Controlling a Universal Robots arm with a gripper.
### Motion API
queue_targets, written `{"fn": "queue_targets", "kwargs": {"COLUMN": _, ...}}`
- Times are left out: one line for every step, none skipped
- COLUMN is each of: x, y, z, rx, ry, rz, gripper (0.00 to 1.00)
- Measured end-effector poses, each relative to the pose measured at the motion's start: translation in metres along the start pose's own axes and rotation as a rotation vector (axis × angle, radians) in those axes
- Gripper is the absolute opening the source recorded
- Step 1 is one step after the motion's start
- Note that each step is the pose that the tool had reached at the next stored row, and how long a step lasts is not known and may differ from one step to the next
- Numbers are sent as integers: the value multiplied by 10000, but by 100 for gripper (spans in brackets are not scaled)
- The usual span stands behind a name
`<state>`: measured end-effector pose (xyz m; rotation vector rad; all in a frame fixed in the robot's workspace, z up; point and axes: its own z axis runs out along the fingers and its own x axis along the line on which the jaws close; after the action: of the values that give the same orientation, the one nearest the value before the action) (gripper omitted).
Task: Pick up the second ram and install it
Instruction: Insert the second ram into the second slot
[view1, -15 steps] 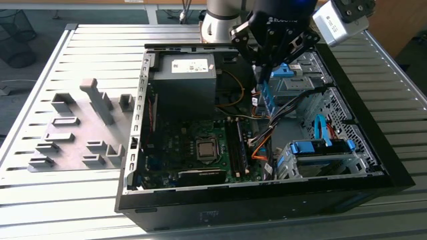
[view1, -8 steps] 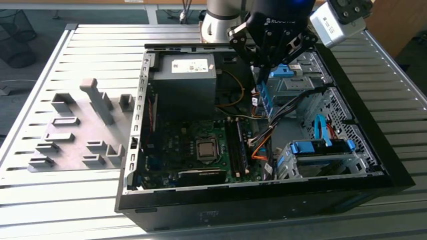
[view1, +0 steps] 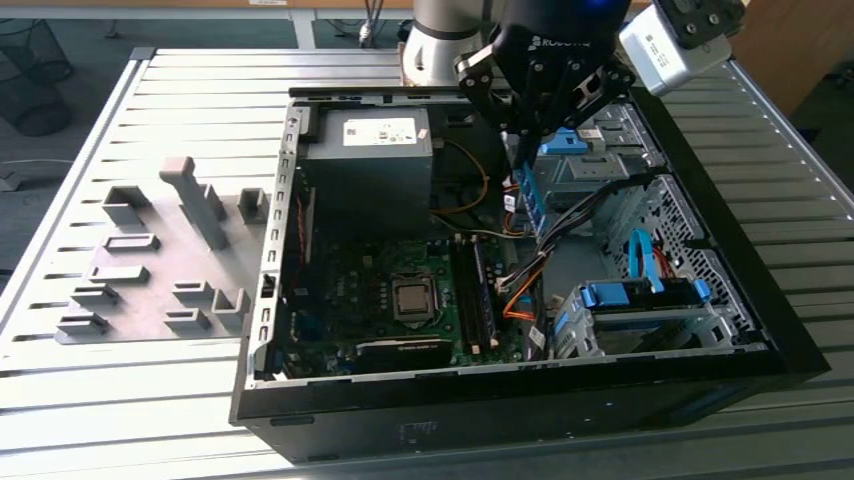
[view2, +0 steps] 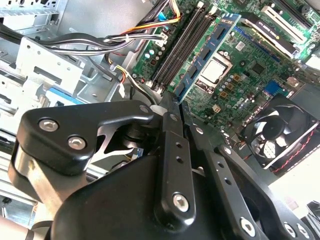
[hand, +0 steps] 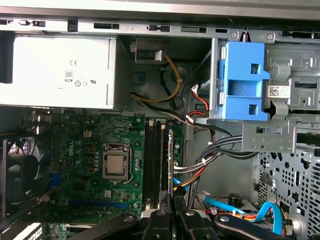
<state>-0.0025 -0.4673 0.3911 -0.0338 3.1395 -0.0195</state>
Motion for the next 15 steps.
{"fn": "queue_targets", "kwargs": {"x": 1, "y": 0, "z": 1, "rx": 0, "ry": 0, "rz": 0, "gripper": 14}}
{"fn": "queue_targets", "kwargs": {"x": 1, "y": -1, "z": 7, "rx": -2, "ry": -1, "rz": 0, "gripper": 14}}
{"fn": "queue_targets", "kwargs": {"x": 2, "y": -2, "z": 14, "rx": -3, "ry": -1, "rz": -1, "gripper": 14}}
{"fn": "queue_targets", "kwargs": {"x": 5, "y": -4, "z": 23, "rx": 0, "ry": 0, "rz": -6, "gripper": 14}}
{"fn": "queue_targets", "kwargs": {"x": 10, "y": -8, "z": 35, "rx": 1, "ry": 1, "rz": -12, "gripper": 14}}
{"fn": "queue_targets", "kwargs": {"x": 14, "y": -14, "z": 48, "rx": 0, "ry": 0, "rz": -26, "gripper": 14}}
{"fn": "queue_targets", "kwargs": {"x": 18, "y": -20, "z": 61, "rx": 0, "ry": 0, "rz": -41, "gripper": 14}}
{"fn": "queue_targets", "kwargs": {"x": 22, "y": -26, "z": 71, "rx": 1, "ry": 0, "rz": -49, "gripper": 14}}
{"fn": "queue_targets", "kwargs": {"x": 29, "y": -29, "z": 80, "rx": 0, "ry": -1, "rz": -51, "gripper": 14}}
{"fn": "queue_targets", "kwargs": {"x": 35, "y": -32, "z": 85, "rx": 0, "ry": 0, "rz": -52, "gripper": 14}}
{"fn": "queue_targets", "kwargs": {"x": 41, "y": -33, "z": 90, "rx": 1, "ry": -1, "rz": -53, "gripper": 14}}
{"fn": "queue_targets", "kwargs": {"x": 46, "y": -33, "z": 94, "rx": 2, "ry": 0, "rz": -54, "gripper": 14}}
{"fn": "queue_targets", "kwargs": {"x": 50, "y": -33, "z": 98, "rx": 2, "ry": 0, "rz": -54, "gripper": 14}}
{"fn": "queue_targets", "kwargs": {"x": 55, "y": -33, "z": 101, "rx": 1, "ry": 0, "rz": -54, "gripper": 14}}
{"fn": "queue_targets", "kwargs": {"x": 62, "y": -33, "z": 103, "rx": 2, "ry": 0, "rz": -54, "gripper": 14}}
